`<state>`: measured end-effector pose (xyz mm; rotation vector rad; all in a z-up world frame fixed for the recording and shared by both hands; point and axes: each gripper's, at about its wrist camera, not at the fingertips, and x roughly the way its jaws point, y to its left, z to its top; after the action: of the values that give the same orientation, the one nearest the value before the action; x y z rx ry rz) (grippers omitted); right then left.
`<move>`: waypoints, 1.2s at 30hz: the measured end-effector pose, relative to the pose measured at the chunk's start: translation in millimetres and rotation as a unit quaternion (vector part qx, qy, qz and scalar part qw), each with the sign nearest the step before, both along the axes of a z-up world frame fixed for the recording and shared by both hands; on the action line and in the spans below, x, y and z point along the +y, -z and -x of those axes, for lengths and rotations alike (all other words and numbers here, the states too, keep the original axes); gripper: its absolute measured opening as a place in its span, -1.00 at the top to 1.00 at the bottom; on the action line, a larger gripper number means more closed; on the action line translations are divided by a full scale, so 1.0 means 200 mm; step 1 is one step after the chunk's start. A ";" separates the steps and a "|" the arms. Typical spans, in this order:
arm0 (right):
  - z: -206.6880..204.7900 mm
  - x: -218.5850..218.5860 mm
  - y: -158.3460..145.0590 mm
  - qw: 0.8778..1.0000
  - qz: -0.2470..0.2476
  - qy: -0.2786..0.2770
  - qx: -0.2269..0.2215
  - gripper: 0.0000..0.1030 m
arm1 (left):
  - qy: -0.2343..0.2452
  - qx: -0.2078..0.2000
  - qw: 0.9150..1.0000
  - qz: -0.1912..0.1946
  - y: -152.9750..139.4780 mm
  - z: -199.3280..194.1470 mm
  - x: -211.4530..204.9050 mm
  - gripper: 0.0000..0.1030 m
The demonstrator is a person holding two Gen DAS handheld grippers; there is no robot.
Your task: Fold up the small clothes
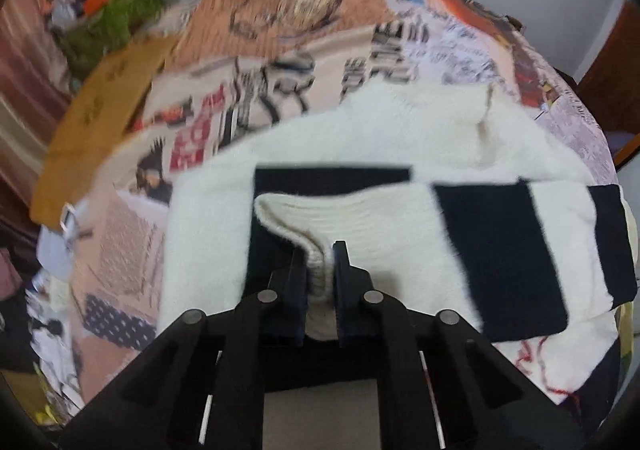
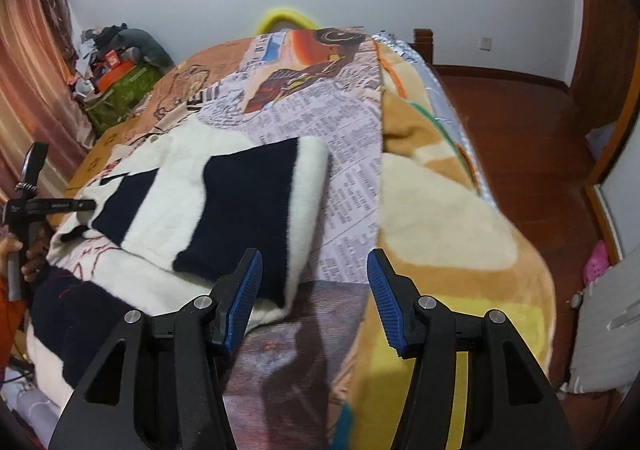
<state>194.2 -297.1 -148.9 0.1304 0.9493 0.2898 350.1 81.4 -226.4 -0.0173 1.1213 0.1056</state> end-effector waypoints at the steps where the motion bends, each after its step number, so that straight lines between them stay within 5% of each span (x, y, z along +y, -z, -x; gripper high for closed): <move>1: 0.00 0.02 0.00 1.000 0.000 -0.003 -0.001 0.01 | 0.008 -0.018 1.000 -0.002 -0.06 0.00 -0.03 0.81; 10: -0.04 0.15 -0.07 0.999 0.020 -0.035 -0.029 0.01 | 0.048 -0.140 0.989 -0.009 -0.56 0.05 -0.10 0.82; 15: -0.10 0.22 -0.11 0.998 0.024 -0.044 -0.038 0.01 | 0.033 -0.163 0.986 -0.004 -0.66 0.10 0.02 0.82; 21: -0.20 0.33 -0.08 0.998 0.017 -0.061 -0.028 0.01 | -0.001 -0.127 0.992 0.014 -0.51 0.14 0.20 0.82; 36: -0.33 0.51 0.17 0.993 0.044 -0.099 0.047 0.00 | -0.040 0.010 0.998 0.037 0.16 0.17 0.49 0.70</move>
<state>259.9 -194.4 -182.2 -0.0328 1.0688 0.4268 315.3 179.0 -258.9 -0.1276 1.1452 0.1368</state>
